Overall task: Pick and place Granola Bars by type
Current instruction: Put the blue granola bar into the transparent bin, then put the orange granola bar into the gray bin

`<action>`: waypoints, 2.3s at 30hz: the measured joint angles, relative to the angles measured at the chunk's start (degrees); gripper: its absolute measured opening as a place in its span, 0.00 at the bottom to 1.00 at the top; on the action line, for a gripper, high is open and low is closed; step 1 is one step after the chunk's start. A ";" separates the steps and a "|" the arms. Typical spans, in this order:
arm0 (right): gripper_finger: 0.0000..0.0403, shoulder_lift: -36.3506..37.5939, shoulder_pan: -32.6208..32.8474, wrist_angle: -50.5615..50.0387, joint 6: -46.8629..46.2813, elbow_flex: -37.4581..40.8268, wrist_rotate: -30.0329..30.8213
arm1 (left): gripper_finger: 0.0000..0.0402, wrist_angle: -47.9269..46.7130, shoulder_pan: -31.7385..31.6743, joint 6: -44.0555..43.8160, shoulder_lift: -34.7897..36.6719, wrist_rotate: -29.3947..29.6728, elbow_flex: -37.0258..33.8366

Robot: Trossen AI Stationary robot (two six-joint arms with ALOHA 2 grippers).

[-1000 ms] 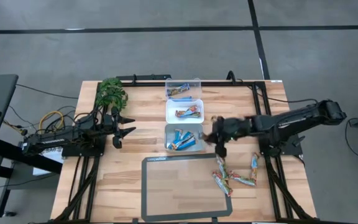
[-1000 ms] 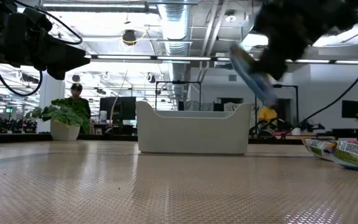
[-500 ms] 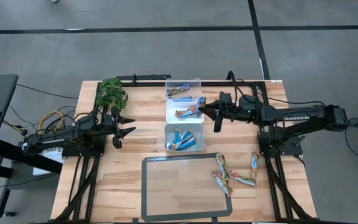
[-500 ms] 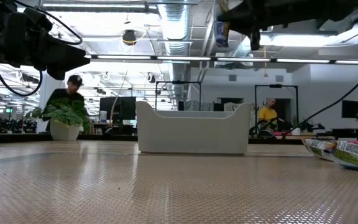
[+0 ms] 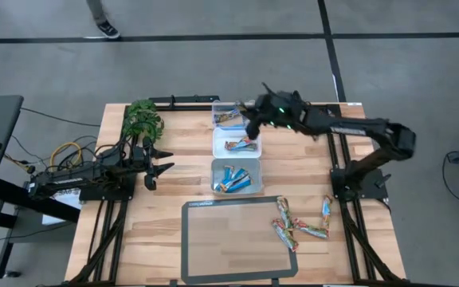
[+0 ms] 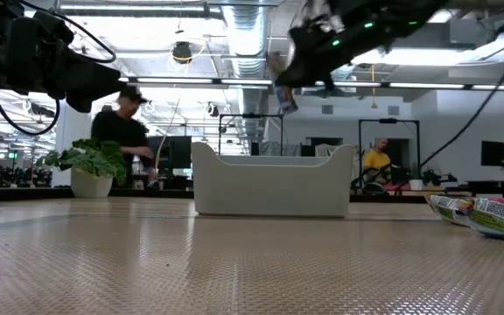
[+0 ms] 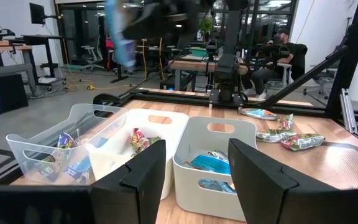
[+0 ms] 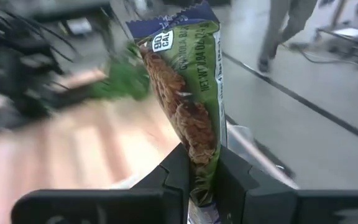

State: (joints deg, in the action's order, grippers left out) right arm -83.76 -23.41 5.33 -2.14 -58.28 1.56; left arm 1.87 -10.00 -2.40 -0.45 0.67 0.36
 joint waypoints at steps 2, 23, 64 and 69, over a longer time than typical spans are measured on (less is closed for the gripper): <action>0.11 -3.91 -1.71 -4.04 3.22 -5.15 0.00 | 0.42 0.00 0.01 0.04 0.00 -0.01 0.00; 0.12 -29.18 -7.00 -36.82 30.33 -34.11 0.36 | 0.42 0.00 0.00 0.05 0.02 0.02 0.00; 0.52 -0.04 4.27 -44.98 -25.31 -20.85 -12.03 | 0.42 0.02 0.00 -0.36 0.02 0.00 0.00; 0.52 8.72 14.60 -44.64 -37.17 -9.24 -11.07 | 0.42 0.01 0.01 0.04 0.02 0.00 0.00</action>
State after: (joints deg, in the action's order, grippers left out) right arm -75.04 -8.81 -39.31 -39.31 -67.51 -9.51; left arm 1.88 -9.99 -2.36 -0.43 0.67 0.36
